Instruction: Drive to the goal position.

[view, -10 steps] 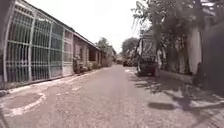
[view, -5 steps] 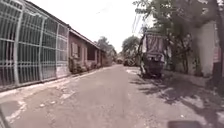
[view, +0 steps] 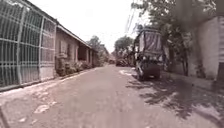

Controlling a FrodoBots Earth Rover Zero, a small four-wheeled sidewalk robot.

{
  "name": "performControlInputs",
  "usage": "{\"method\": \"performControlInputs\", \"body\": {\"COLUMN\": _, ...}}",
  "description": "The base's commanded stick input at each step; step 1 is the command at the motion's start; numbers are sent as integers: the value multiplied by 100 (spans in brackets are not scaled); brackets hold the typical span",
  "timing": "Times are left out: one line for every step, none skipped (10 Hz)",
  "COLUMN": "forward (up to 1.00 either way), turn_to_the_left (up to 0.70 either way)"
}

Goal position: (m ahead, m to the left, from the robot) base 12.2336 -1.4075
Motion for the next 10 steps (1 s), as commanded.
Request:
{"method": "performControlInputs", "body": {"forward": 100, "turn_to_the_left": 0}}
{"method": "performControlInputs", "body": {"forward": 100, "turn_to_the_left": 0}}
{"method": "performControlInputs", "body": {"forward": 100, "turn_to_the_left": 0}}
{"method": "performControlInputs", "body": {"forward": 100, "turn_to_the_left": 0}}
{"method": "performControlInputs", "body": {"forward": 100, "turn_to_the_left": 0}}
{"method": "performControlInputs", "body": {"forward": 100, "turn_to_the_left": 0}}
{"method": "performControlInputs", "body": {"forward": 100, "turn_to_the_left": 0}}
{"method": "performControlInputs", "body": {"forward": 100, "turn_to_the_left": 0}}
{"method": "performControlInputs", "body": {"forward": 100, "turn_to_the_left": 0}}
{"method": "performControlInputs", "body": {"forward": 100, "turn_to_the_left": 0}}
